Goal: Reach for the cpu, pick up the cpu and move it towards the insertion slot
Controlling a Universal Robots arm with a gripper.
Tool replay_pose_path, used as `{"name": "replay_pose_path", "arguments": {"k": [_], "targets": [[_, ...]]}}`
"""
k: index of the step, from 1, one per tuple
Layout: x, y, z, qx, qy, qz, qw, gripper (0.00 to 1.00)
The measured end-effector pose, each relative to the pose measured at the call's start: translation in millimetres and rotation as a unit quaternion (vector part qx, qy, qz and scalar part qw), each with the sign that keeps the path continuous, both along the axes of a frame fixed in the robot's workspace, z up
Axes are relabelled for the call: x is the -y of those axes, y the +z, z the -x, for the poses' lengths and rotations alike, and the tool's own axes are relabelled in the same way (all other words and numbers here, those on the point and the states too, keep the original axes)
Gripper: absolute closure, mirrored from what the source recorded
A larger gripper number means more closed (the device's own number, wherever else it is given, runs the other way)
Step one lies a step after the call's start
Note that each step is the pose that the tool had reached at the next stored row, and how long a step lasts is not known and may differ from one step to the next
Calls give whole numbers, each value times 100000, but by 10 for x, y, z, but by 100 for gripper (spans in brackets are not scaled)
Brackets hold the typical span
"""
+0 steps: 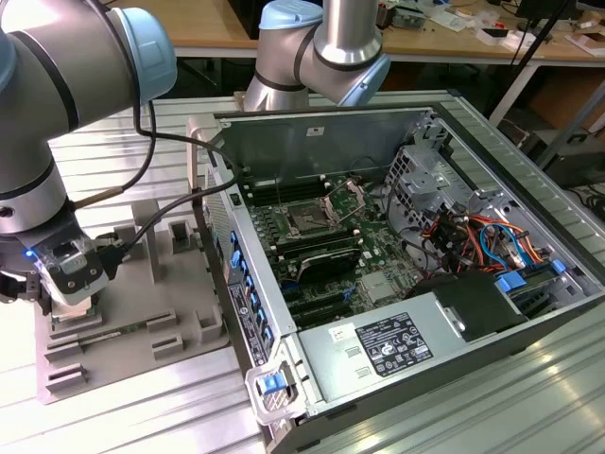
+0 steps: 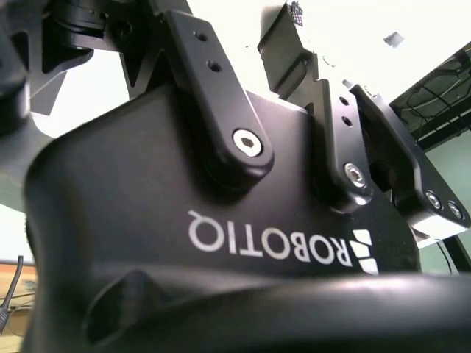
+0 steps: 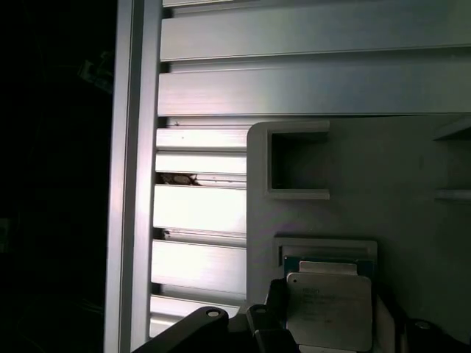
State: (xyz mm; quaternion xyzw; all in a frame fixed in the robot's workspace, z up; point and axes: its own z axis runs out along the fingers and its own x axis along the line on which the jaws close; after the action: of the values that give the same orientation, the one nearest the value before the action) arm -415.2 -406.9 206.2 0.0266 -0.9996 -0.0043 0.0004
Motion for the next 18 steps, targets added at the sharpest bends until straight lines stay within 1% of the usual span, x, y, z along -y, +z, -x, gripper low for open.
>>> {"name": "replay_pose_path", "arguments": {"k": [18], "targets": [[0,38,0,2,0,-117,100000,45]]}}
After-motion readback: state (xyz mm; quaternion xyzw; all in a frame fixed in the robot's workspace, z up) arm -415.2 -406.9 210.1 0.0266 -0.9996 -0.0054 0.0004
